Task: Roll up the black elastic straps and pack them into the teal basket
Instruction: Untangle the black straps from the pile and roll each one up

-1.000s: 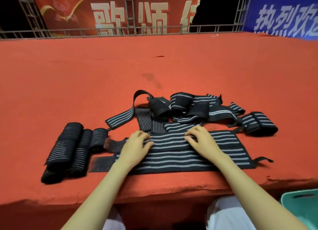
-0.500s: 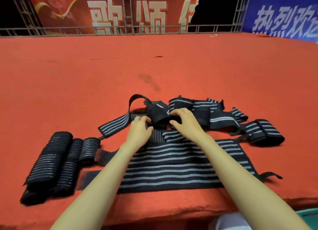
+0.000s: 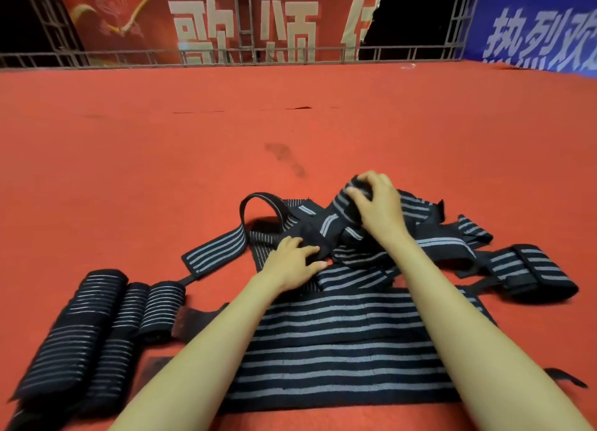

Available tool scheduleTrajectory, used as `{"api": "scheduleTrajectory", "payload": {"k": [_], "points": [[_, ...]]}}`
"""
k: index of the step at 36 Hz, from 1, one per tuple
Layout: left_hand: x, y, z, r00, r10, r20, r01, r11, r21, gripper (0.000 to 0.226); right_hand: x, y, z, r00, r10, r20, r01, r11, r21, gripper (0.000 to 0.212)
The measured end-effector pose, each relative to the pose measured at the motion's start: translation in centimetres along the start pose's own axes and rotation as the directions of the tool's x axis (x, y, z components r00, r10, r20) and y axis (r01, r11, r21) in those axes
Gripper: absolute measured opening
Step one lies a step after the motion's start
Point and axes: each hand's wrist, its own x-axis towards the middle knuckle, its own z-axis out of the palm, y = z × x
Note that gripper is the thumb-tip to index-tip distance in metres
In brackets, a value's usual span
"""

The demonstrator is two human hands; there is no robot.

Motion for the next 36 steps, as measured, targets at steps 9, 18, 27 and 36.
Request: {"api": "scheduleTrajectory", "payload": {"k": [9,18,27,36], "points": [[-3.7,2.7,-3.3,0.943,0.0,-0.333,-0.226,0.733,-0.641,0.074,-1.3,-4.6,-4.6,0.992,-0.124,0.01,0.12,0.976,0.183,0.015],[-7.6,6.5,-5.2,0.895,-0.259,-0.362,-0.328,0.165,-0.93,0.053,-5.2,-6.1,-5.7,0.963,-0.111,0.247,0.006,0.92,0.391,0.009],[-9.3,4.2,-4.6,0.918,-0.347,-0.192,-0.176,0.076,-0.981,0.03,-5.5,-1.6,-7.9,0.996,0.046,0.079,-0.046,0.999,-0.007,0.018],[-6.6,2.4,-2.9,0.85,-0.412,-0.328,0.101,0.739,-0.666,0.041,-4.6,3.5,-7.2,0.896,0.405,0.183,-0.378,0.911,-0.164,0.036]]}}
